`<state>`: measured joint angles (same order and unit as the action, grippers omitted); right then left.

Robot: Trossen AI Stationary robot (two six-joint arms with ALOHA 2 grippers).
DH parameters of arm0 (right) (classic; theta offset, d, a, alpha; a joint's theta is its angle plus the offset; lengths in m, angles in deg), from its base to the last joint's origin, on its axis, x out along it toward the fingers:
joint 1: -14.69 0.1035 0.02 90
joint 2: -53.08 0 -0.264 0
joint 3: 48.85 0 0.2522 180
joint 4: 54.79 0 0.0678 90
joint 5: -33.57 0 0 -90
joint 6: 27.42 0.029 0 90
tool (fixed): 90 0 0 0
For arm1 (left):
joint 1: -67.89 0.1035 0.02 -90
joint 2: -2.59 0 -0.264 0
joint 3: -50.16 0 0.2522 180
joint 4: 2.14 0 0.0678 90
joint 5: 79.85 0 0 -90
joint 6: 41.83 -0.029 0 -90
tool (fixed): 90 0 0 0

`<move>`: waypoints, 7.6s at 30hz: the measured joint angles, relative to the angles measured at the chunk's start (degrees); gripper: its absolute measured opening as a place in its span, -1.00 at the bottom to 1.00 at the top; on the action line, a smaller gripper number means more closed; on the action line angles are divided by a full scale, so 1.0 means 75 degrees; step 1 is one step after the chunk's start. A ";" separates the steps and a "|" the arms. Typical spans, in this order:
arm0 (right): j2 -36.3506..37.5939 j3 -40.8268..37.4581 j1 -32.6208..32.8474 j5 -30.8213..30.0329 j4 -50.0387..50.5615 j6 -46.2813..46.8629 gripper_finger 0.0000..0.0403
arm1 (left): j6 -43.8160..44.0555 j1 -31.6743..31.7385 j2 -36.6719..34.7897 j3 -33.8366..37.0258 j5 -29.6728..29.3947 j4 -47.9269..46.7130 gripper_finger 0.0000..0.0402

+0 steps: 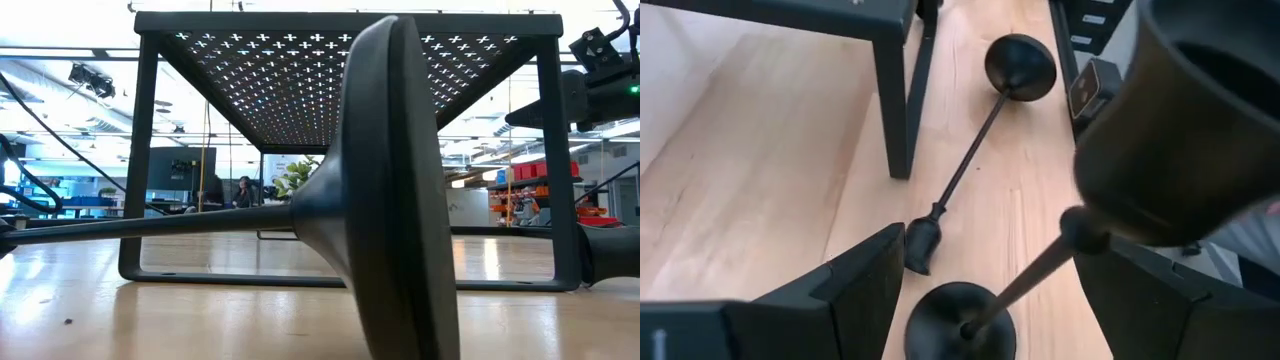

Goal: Pick & Place candle stick holders
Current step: Put the left black candle holder on the shelf, then align the left black candle holder with the black candle holder on the shelf

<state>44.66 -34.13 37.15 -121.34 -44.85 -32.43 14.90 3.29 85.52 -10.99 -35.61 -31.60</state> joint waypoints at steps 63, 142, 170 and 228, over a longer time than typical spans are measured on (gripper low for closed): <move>-0.0001 0.0002 -0.0003 0.0000 0.0000 -0.0001 -0.35 | -0.2326 0.0424 0.0071 -0.3412 -0.0705 -0.2049 -0.94; -0.0003 0.0001 -0.0002 -0.0001 -0.0035 -0.0001 -0.35 | -0.5648 0.4383 0.0729 -0.4613 0.2707 -0.1737 -0.85; -0.0003 0.0002 0.0000 0.0000 -0.0035 0.0002 -0.35 | -0.5439 0.4357 0.0536 -0.4613 0.2798 -0.2305 -0.25; 0.0000 0.0000 -0.0002 -0.0003 -0.0056 -0.0001 -0.35 | -0.2058 0.2713 0.4168 -0.4613 0.4182 -0.4748 -0.20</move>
<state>44.66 -34.13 37.13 -121.36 -45.27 -32.44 -0.53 23.64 116.77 -45.59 -4.25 -67.21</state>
